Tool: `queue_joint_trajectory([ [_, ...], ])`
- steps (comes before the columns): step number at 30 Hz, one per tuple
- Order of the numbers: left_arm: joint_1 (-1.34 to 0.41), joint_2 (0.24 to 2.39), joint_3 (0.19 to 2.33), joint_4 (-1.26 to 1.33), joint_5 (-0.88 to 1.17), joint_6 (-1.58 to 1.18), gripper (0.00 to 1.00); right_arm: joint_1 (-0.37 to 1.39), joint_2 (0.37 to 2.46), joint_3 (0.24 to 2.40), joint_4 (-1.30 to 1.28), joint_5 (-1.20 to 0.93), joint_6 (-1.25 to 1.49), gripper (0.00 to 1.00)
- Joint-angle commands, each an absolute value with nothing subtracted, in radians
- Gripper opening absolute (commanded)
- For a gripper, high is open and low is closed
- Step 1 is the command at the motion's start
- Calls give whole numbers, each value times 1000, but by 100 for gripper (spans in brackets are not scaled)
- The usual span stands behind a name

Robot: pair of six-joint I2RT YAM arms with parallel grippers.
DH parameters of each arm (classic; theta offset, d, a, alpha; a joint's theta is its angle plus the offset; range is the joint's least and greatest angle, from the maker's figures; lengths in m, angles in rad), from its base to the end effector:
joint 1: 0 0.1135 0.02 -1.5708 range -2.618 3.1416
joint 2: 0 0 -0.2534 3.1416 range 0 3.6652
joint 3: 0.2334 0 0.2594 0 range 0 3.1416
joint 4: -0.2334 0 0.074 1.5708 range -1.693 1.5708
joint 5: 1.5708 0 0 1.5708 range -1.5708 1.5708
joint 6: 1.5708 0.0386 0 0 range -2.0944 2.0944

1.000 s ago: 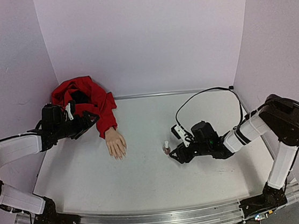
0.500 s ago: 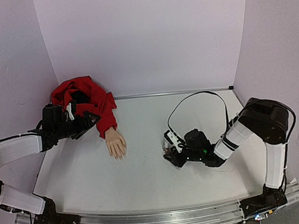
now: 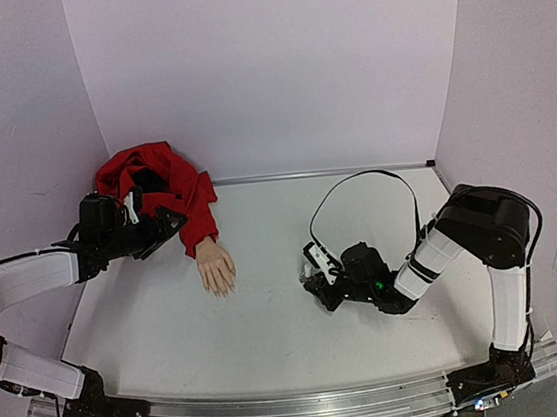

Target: Paint the nails

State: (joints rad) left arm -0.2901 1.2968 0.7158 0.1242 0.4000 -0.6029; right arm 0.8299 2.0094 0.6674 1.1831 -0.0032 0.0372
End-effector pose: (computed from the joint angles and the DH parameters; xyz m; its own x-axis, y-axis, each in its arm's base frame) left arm 0.2771 -0.0984 0.2208 -0.6874 -0.3398 -0.6418 0.2532 0.7162 -0.6504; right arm 0.2392 0.2616 0.0929 -0.1342 -0.0917 -0.9867 -0.7355 0.6765 0.0372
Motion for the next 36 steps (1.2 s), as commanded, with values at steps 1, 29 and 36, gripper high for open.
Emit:
queue_joint_trajectory([
  [1,-306,1294,761,171,432,-597,99,825,1967,677,1195,18,10,11],
  [29,-640,1422,954,-31,775,-242,74,825,1813,1022,667,-781,87,3],
  [36,-681,1475,1024,-95,777,-210,64,832,1821,1045,655,-799,82,3],
])
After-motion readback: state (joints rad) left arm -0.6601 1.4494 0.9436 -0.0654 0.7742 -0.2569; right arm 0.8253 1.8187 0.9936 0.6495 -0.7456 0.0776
